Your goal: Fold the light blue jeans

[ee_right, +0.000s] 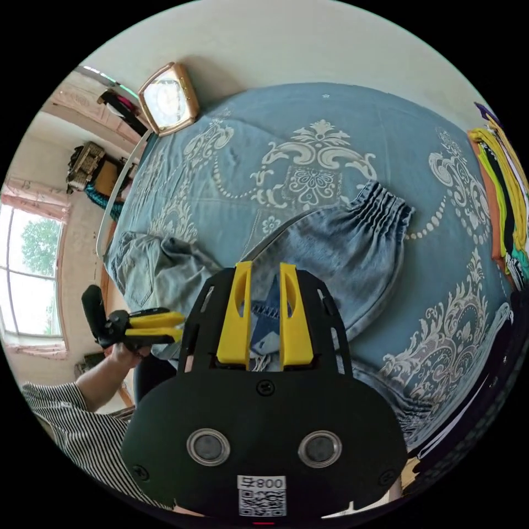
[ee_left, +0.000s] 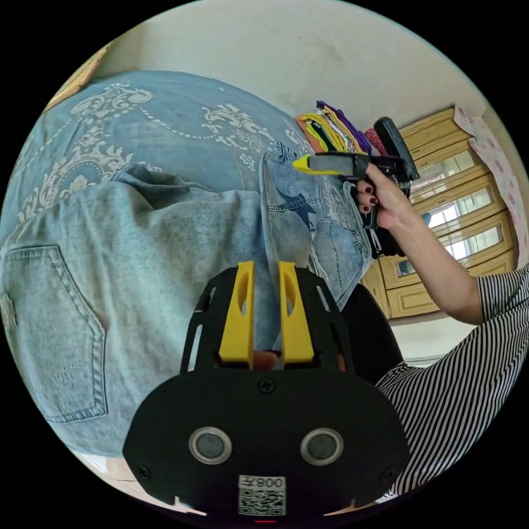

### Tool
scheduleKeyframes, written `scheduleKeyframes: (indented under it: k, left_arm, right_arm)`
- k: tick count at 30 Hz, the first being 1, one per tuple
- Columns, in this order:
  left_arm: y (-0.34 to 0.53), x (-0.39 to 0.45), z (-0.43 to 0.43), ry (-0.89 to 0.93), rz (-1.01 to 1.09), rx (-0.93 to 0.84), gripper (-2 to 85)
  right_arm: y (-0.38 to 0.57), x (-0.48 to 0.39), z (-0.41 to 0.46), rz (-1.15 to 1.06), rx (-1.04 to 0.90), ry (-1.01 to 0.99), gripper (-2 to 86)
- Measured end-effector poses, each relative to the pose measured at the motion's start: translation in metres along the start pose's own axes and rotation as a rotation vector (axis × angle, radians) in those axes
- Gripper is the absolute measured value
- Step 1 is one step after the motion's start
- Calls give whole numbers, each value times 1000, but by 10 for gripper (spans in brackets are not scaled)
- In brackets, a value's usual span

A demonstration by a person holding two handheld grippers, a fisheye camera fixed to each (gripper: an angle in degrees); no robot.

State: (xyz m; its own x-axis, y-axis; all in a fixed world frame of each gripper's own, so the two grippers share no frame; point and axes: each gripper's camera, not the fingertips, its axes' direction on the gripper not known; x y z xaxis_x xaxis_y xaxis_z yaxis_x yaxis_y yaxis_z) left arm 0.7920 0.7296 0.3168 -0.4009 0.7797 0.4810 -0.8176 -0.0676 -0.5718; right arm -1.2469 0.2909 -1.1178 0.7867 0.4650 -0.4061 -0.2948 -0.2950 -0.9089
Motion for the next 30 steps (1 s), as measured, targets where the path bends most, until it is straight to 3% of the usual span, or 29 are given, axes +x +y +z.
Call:
scheduleKeyframes:
  k: [5,14,24,30]
  left_arm:
    - [-21,26,8,-28,19,-36,38]
    - [-53,75,5,-31,60,-61,15]
    - [-86,147,-17,-47,120,-68,10]
    - [-101,193,-30,-53,151,-77,10]
  right_arm:
    - [-59,36,41,139,-29,8,98]
    - [-77,73,96,312,-86,70,68]
    - [-76,63,124,276,-165,169,59]
    - [-53,78,124,363,-120,24,98]
